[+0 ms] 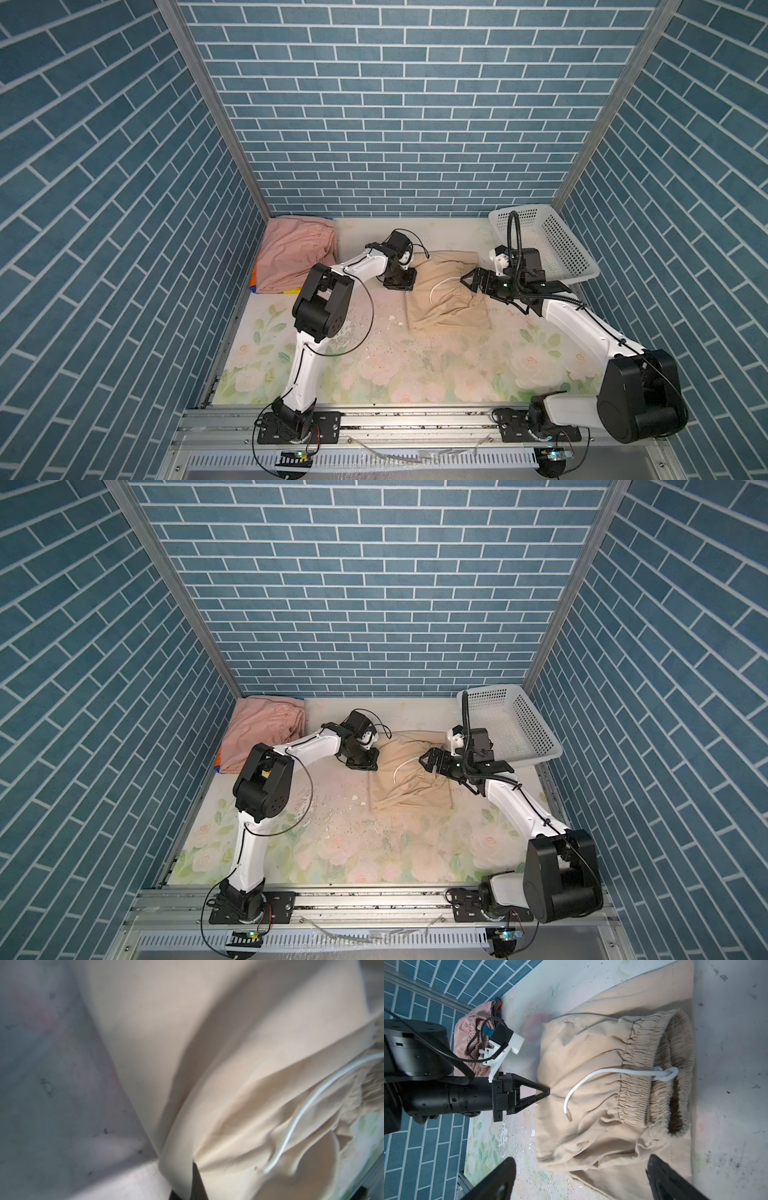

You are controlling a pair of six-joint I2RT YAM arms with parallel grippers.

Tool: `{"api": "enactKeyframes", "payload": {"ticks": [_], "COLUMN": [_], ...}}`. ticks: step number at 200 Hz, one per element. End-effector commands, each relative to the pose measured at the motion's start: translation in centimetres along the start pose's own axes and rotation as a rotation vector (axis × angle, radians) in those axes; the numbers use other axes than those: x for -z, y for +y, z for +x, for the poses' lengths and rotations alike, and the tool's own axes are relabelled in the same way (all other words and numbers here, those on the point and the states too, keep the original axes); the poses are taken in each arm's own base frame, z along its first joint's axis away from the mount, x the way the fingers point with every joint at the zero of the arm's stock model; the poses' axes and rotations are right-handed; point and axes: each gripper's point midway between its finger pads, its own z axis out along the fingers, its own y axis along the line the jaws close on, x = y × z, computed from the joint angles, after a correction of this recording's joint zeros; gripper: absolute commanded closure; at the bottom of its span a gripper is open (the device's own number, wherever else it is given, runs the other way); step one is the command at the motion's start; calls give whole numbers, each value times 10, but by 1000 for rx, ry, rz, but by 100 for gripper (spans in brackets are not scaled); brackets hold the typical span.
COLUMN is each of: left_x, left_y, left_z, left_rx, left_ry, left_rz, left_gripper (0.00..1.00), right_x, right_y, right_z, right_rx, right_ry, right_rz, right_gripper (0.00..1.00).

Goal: Fold and stack the shorts

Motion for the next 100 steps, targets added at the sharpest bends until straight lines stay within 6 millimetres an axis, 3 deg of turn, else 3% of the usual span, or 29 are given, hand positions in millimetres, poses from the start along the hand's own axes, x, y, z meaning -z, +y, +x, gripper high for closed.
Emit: {"api": "enactKeyframes", "payload": {"ticks": [1,65,100], "left_x": [57,173,213], "left_y": [34,85,113], "left_z": [-4,-42,-62], "left_rx": [-88,-232,-302], "left_ry": [6,-54,-57], "left_rz": [-212,-696,-948], "left_gripper": [100,100,100], "right_x": [-3,-34,-56], "right_y": [2,39,72], "right_z": [3,6,-2], "right_rx": [1,80,106], "right_ry": [4,59,69], "right_rz": [-7,-51,-107], "right_gripper": [1,1,1]}}
